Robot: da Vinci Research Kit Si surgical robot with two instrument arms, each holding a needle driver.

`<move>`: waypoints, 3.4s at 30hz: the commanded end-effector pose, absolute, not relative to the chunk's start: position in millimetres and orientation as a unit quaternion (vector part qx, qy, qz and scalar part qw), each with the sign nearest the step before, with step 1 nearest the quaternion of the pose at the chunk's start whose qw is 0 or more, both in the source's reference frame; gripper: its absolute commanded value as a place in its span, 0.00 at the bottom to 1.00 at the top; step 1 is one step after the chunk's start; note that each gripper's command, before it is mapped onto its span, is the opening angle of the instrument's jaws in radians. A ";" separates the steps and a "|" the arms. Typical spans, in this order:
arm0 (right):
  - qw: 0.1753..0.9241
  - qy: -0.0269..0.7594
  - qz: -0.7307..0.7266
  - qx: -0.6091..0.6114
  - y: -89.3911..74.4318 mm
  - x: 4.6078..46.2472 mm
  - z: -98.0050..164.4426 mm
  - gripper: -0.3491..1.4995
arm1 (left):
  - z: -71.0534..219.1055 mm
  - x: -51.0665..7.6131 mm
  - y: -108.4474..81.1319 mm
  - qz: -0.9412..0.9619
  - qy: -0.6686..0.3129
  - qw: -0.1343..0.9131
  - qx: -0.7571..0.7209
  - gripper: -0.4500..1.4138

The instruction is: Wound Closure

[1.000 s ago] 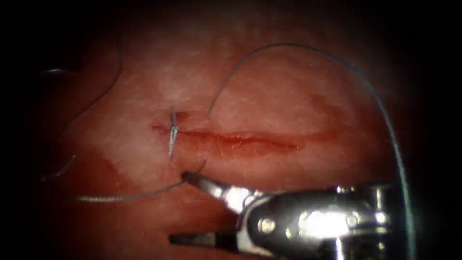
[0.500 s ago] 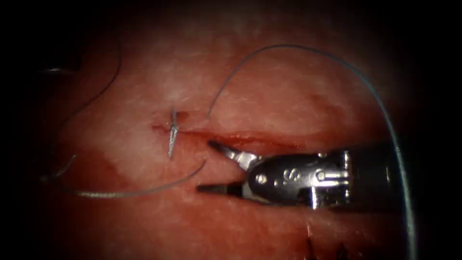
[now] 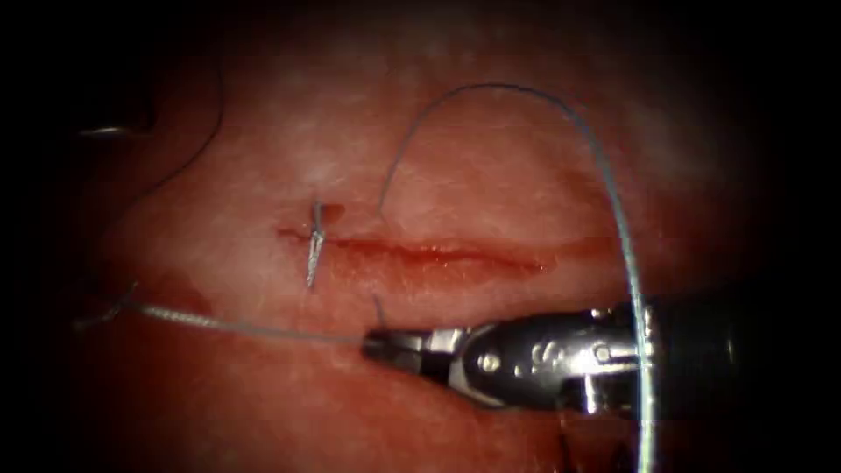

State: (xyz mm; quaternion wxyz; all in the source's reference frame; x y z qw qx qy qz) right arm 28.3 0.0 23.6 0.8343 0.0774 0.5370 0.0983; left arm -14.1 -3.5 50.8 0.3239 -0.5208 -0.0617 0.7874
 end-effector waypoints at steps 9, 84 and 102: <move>0.818 0.557 0.085 0.113 -5.2 32.3 11.8 0.00 | 51.5 -14.9 -4.8 0.787 -0.063 0.324 -0.521 0.00; 0.843 0.533 0.065 -0.040 0.7 29.0 26.8 0.83 | 51.9 -15.6 -5.3 0.786 -0.063 0.322 -0.524 0.00; 0.832 0.553 0.045 0.014 -1.5 29.8 26.5 0.00 | 52.6 -16.2 -5.6 0.788 -0.063 0.319 -0.523 0.00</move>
